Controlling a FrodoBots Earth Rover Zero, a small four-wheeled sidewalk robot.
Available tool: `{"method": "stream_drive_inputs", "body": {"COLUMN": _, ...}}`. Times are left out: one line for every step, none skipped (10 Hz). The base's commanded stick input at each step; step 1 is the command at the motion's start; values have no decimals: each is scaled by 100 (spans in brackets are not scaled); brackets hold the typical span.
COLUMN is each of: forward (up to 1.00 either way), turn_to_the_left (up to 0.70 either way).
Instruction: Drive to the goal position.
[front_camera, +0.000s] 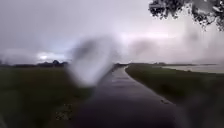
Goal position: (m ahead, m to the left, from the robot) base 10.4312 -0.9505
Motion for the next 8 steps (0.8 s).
{"method": "stream_drive_inputs", "body": {"forward": 70, "turn_to_the_left": 0}}
{"method": "stream_drive_inputs", "body": {"forward": 70, "turn_to_the_left": 0}}
{"method": "stream_drive_inputs", "body": {"forward": 70, "turn_to_the_left": 0}}
{"method": "stream_drive_inputs", "body": {"forward": 70, "turn_to_the_left": 0}}
{"method": "stream_drive_inputs", "body": {"forward": 70, "turn_to_the_left": 0}}
{"method": "stream_drive_inputs", "body": {"forward": 70, "turn_to_the_left": 0}}
{"method": "stream_drive_inputs", "body": {"forward": 70, "turn_to_the_left": 0}}
{"method": "stream_drive_inputs", "body": {"forward": 70, "turn_to_the_left": 0}}
